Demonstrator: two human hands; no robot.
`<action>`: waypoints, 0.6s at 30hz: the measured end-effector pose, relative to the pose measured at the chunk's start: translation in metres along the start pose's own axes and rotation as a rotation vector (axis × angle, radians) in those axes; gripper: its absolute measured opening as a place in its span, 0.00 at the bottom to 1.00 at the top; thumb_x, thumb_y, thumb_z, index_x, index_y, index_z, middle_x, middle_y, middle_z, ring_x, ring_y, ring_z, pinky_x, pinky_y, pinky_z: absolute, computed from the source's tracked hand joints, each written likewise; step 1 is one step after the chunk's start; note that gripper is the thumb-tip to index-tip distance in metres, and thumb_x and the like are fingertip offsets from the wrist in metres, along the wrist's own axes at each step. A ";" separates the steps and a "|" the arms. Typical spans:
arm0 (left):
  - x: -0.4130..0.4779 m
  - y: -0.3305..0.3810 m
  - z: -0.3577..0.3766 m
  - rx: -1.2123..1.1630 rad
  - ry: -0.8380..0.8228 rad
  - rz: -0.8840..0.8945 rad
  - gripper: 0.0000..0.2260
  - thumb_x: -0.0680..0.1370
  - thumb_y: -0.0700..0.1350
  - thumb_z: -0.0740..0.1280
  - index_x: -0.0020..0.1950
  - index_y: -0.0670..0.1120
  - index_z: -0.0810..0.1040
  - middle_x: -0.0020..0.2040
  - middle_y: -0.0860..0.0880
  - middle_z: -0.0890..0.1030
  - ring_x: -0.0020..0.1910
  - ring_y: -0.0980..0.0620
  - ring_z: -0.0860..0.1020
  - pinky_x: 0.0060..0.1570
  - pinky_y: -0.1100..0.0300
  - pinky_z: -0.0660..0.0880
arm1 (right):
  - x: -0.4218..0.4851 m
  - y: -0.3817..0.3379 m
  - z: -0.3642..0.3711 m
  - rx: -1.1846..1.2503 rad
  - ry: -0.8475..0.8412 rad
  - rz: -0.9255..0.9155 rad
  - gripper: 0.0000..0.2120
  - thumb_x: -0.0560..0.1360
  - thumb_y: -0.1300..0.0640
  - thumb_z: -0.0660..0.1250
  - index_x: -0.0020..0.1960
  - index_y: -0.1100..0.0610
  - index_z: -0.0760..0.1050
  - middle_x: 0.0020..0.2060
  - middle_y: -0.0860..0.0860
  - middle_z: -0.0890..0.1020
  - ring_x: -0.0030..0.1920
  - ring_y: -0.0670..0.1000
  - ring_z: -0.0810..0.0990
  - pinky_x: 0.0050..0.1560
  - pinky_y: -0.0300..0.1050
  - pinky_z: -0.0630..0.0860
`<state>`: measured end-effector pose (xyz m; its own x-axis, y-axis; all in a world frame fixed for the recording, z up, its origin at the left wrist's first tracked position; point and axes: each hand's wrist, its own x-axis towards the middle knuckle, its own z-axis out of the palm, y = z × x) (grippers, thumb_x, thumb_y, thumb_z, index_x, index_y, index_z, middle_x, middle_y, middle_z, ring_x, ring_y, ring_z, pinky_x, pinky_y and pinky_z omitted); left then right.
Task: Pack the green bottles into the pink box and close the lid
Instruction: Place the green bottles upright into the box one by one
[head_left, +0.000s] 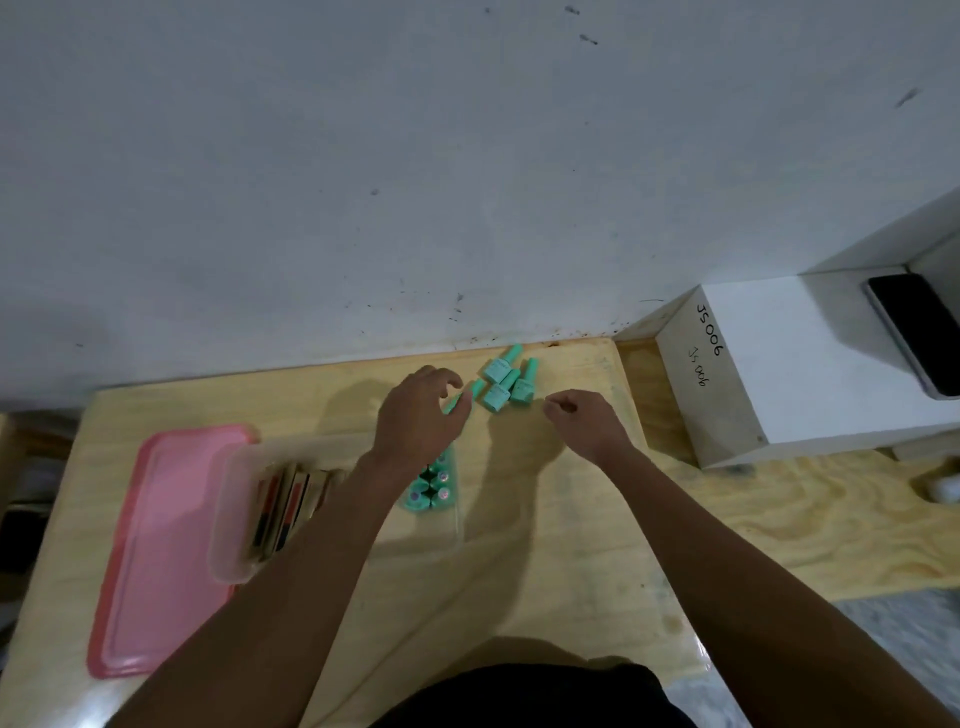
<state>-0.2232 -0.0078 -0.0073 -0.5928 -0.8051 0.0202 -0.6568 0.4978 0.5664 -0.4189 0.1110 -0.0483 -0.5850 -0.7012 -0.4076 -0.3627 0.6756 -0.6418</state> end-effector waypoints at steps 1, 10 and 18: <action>0.012 0.001 0.008 0.036 -0.095 -0.085 0.13 0.76 0.54 0.67 0.55 0.48 0.80 0.49 0.49 0.79 0.47 0.49 0.78 0.42 0.57 0.74 | 0.008 -0.001 0.001 -0.004 -0.019 0.011 0.15 0.78 0.49 0.64 0.61 0.53 0.80 0.58 0.50 0.82 0.55 0.50 0.79 0.54 0.46 0.77; 0.058 -0.010 0.050 0.279 -0.431 -0.353 0.16 0.74 0.55 0.65 0.55 0.46 0.81 0.56 0.46 0.80 0.56 0.44 0.78 0.53 0.52 0.76 | 0.060 -0.011 0.013 -0.081 -0.019 0.094 0.16 0.77 0.45 0.62 0.62 0.49 0.78 0.56 0.49 0.82 0.55 0.52 0.80 0.51 0.48 0.77; 0.063 -0.005 0.060 0.296 -0.394 -0.368 0.14 0.74 0.53 0.67 0.55 0.46 0.80 0.56 0.46 0.79 0.55 0.44 0.78 0.52 0.51 0.76 | 0.073 -0.026 0.017 -0.167 0.061 0.227 0.16 0.74 0.40 0.65 0.50 0.52 0.81 0.40 0.48 0.81 0.40 0.51 0.79 0.39 0.43 0.71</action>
<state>-0.2852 -0.0413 -0.0584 -0.3931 -0.7893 -0.4717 -0.9192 0.3235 0.2246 -0.4396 0.0379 -0.0723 -0.7055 -0.5163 -0.4855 -0.3294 0.8454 -0.4205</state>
